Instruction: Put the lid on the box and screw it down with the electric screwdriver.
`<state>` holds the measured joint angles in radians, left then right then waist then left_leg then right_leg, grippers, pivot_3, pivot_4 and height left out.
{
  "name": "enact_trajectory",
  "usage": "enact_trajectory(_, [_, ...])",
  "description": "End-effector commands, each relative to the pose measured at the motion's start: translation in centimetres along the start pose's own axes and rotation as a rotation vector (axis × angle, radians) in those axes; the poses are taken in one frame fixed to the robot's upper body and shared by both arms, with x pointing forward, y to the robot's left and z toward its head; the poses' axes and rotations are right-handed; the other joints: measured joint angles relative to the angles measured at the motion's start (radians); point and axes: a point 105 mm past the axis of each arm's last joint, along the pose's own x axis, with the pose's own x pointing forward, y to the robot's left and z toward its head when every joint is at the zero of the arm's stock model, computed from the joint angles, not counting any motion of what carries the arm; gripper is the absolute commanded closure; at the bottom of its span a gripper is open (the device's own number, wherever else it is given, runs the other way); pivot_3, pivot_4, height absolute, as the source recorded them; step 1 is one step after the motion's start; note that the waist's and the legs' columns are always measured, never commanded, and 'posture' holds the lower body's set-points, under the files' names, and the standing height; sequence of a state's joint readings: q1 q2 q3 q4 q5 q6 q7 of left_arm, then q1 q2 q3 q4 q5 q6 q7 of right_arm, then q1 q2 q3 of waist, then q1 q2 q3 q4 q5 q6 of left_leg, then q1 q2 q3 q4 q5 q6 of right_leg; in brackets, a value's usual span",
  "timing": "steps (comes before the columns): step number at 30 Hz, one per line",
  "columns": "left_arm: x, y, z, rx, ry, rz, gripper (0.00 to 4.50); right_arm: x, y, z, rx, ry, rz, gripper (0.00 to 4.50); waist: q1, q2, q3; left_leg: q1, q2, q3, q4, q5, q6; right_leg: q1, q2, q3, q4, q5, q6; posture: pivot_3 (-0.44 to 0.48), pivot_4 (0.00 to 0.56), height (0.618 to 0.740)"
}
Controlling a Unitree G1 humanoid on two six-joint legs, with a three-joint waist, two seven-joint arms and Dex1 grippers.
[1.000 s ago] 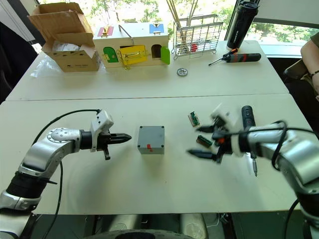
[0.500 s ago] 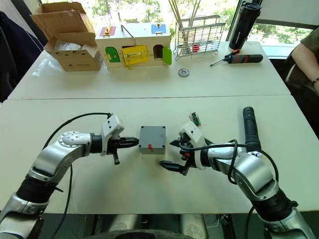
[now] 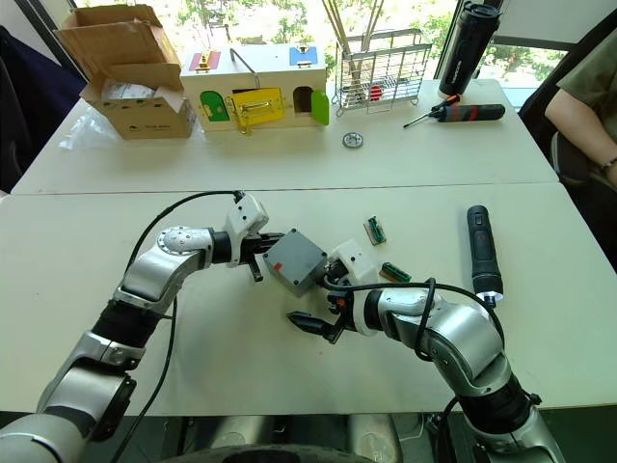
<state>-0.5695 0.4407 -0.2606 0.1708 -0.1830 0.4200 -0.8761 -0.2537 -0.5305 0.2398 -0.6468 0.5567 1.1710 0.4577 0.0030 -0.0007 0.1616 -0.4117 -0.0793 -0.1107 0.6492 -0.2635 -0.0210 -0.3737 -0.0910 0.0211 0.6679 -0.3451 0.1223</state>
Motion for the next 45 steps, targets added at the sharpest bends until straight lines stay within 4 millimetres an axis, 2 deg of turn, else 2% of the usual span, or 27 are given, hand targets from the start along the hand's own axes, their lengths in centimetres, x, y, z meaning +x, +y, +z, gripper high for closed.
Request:
enact_trajectory(1, [-2.1,2.2,-0.4,0.038,0.029,0.078,4.50,-1.8,-1.2,0.9,-0.134,-0.003,-0.083,0.02,-0.002,0.000,0.000,0.000,0.000,0.000,0.000,0.000,0.000,0.000,0.000,0.000,0.000,0.000,0.000,0.000,0.150,0.740])
enact_trajectory(4, [-4.1,3.2,-1.1,0.012,0.049,0.118,4.50,-2.7,-2.7,1.2,-0.244,0.012,-0.139,0.02,-0.015,0.000,0.000,0.000,0.000,0.000,-0.001,0.000,0.000,-0.001,0.001,0.000,0.000,0.000,0.000,0.000,0.150,0.740])
enact_trajectory(6, [-5.1,2.7,-1.6,-0.020,0.055,0.103,4.50,-2.7,-3.6,1.2,-0.274,0.013,-0.143,0.02,-0.021,0.000,0.000,0.000,0.001,0.000,-0.001,0.000,0.000,-0.001,0.001,0.000,0.000,0.000,0.000,0.000,0.150,0.740])
enact_trajectory(9, [-6.3,1.1,-2.0,-0.056,0.058,0.048,4.50,-2.3,-4.4,1.2,-0.302,0.009,-0.130,0.02,-0.022,0.000,0.000,0.000,0.001,0.000,-0.002,0.000,0.000,-0.001,0.001,0.000,0.000,0.000,0.000,0.000,0.150,0.740])
enact_trajectory(13, [-7.4,-2.0,-2.2,-0.113,0.074,-0.054,4.50,-1.4,-5.0,1.7,-0.333,-0.015,-0.096,0.02,-0.018,0.000,0.000,0.000,0.001,-0.001,-0.001,0.000,0.000,0.000,-0.001,0.001,0.000,0.000,0.000,0.000,0.150,0.740])
enact_trajectory(17, [-7.5,-4.6,-2.7,-0.160,0.091,-0.120,4.50,-0.5,-5.2,1.7,-0.375,-0.011,-0.039,0.02,-0.014,0.000,0.000,0.000,0.001,-0.001,-0.001,0.000,0.000,0.000,-0.002,0.001,0.000,0.000,0.000,0.000,0.150,0.740])
enact_trajectory(20, [-6.9,-5.3,-2.3,-0.171,0.070,-0.120,4.50,0.0,-5.0,1.8,-0.392,-0.020,-0.003,0.02,-0.015,0.000,0.000,0.000,0.001,-0.001,-0.001,0.000,0.000,0.000,-0.002,0.001,0.000,0.000,0.000,0.000,0.150,0.740])
enact_trajectory(27, [-4.8,-3.7,-1.7,-0.151,0.016,-0.013,4.50,0.3,-3.4,1.9,-0.392,-0.030,0.080,0.02,-0.014,0.000,0.000,0.000,0.001,-0.001,-0.001,0.000,0.000,0.001,-0.001,0.000,0.000,0.000,0.000,0.000,0.150,0.740])
enact_trajectory(34, [-4.0,-2.4,-1.3,-0.118,-0.005,0.025,4.50,0.3,-2.0,1.5,-0.349,-0.029,0.079,0.02,-0.014,0.000,0.000,0.000,0.001,-0.001,-0.001,0.000,0.000,0.001,-0.001,0.000,0.000,0.000,0.000,0.000,0.150,0.740])
enact_trajectory(45, [-3.0,-1.8,-1.2,-0.077,-0.015,0.040,4.50,0.2,-1.3,0.9,-0.315,-0.011,0.055,0.02,-0.014,0.000,0.000,0.000,0.000,-0.001,-0.001,0.000,0.000,0.000,-0.001,0.000,0.000,0.000,0.000,0.000,0.150,0.740])
